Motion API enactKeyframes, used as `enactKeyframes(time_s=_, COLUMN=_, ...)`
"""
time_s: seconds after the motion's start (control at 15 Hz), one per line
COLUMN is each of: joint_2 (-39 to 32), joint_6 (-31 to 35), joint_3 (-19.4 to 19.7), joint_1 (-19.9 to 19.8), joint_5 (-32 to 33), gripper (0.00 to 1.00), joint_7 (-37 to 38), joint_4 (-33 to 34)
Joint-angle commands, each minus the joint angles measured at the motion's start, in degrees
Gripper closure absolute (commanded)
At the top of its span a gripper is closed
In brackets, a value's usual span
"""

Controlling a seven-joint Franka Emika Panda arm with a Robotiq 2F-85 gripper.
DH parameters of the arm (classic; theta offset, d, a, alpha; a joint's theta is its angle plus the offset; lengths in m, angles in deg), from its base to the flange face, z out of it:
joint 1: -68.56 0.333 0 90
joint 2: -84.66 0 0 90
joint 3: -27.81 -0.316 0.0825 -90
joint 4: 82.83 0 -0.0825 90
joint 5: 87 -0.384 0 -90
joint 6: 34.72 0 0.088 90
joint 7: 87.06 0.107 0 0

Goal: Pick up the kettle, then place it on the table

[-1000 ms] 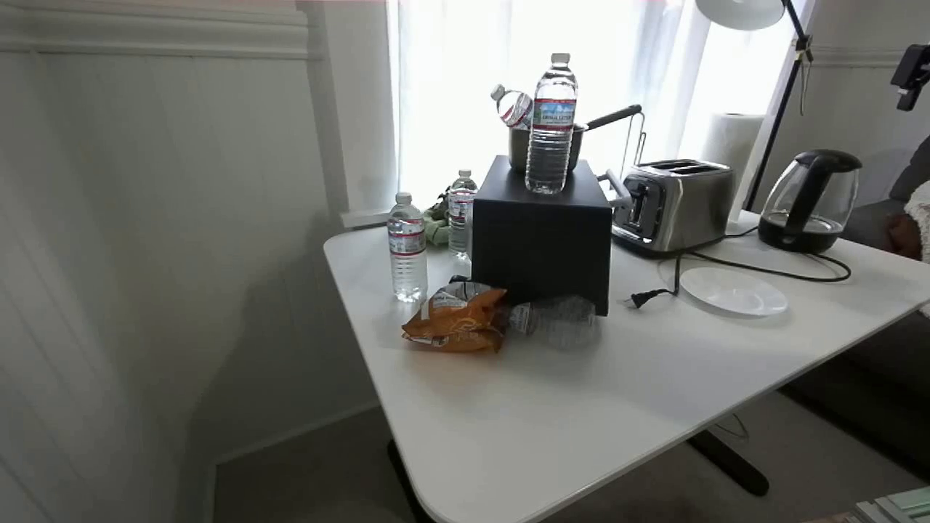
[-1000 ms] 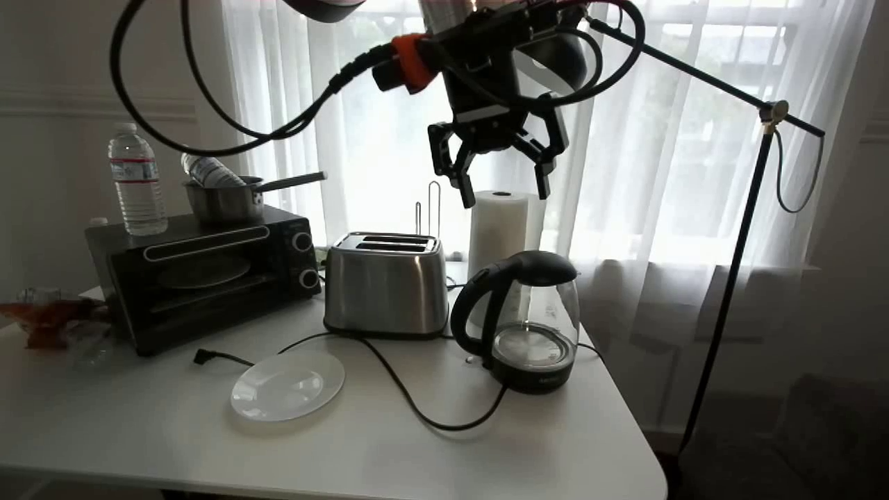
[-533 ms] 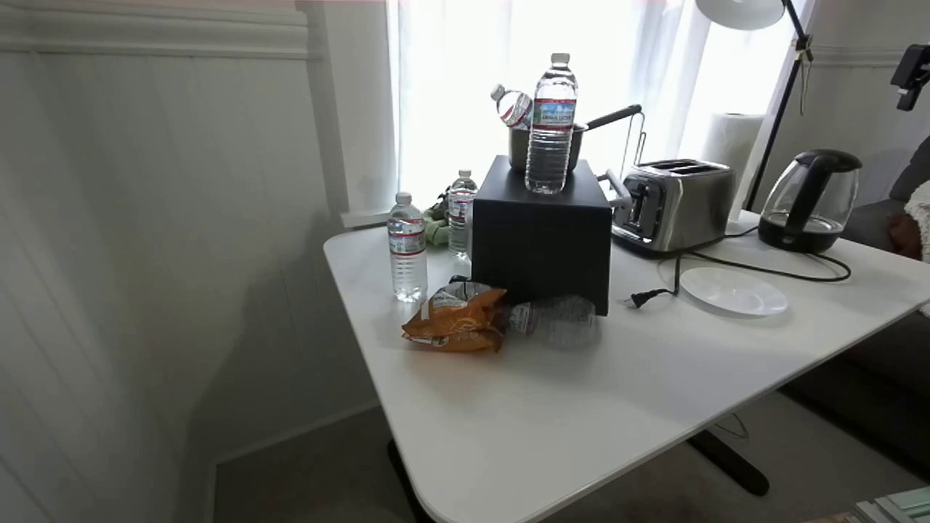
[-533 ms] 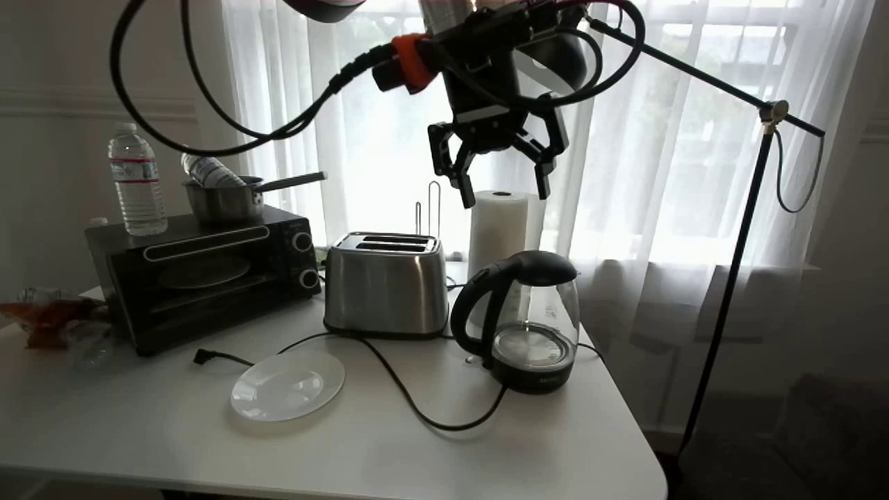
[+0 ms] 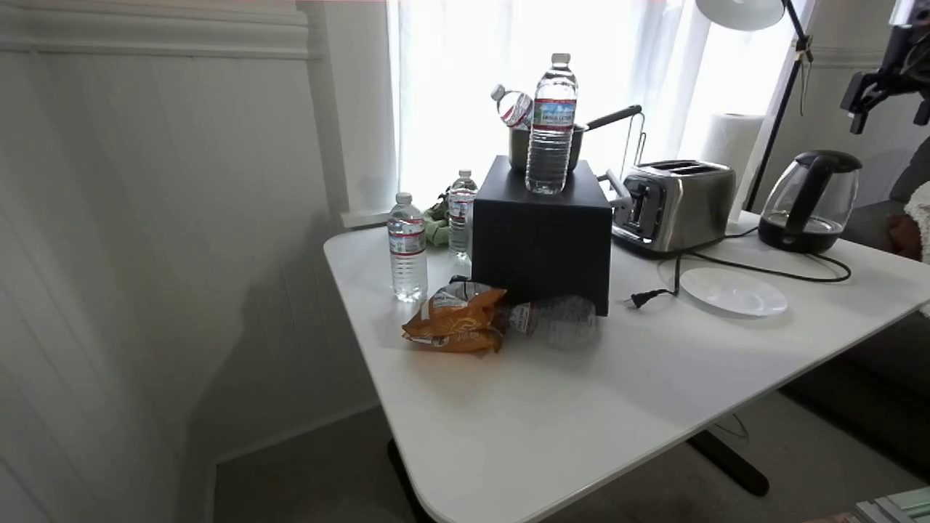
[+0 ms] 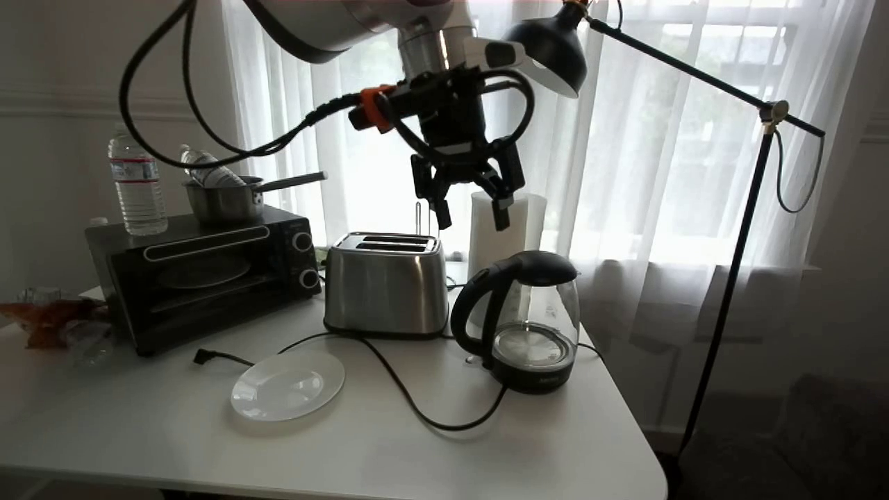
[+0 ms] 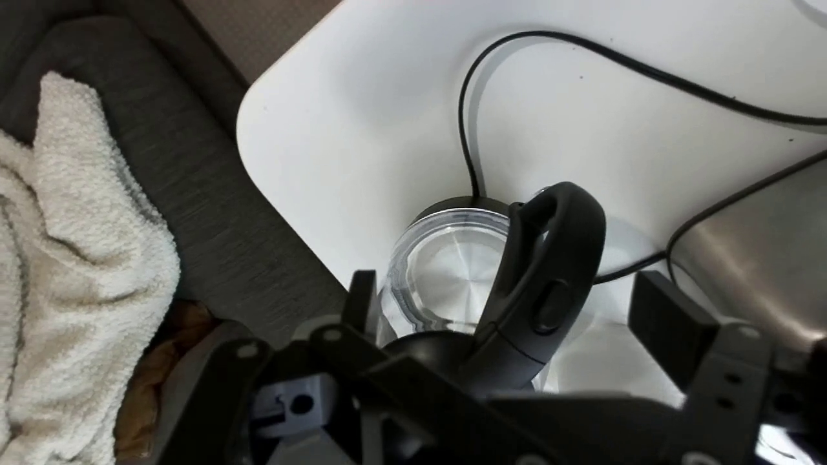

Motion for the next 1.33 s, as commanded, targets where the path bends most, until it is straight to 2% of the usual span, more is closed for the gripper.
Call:
enactKeyframes(time_s=0.0, joint_2=-4.9, joint_6=-0.9, joint_3=0.0, joint_1=0.1, joint_5=-2.1, gripper=0.0, joint_7=10.1, joint_4=3.4)
enactKeyframes(time_s=0.2, joint_2=-8.4, joint_6=-0.8, joint_3=1.5, joint_1=0.0, joint_5=-5.2, gripper=0.0, joint_7=13.8, joint_4=5.9)
enactKeyframes(time_s=0.67, joint_2=-15.9, joint_6=-0.9, joint_3=3.6, joint_1=0.4, joint_5=-14.5, gripper=0.0, joint_7=14.2, joint_4=13.4)
enactKeyframes(time_s=1.07, joint_2=-21.9, joint_6=-0.2, joint_3=3.8, joint_1=1.2, joint_5=-17.6, gripper=0.0, joint_7=14.8, joint_4=17.9)
enactKeyframes(time_s=1.27, joint_2=-24.6, joint_6=-0.5, joint_3=4.1, joint_1=1.7, joint_5=-17.0, gripper=0.0, joint_7=15.6, joint_4=20.0)
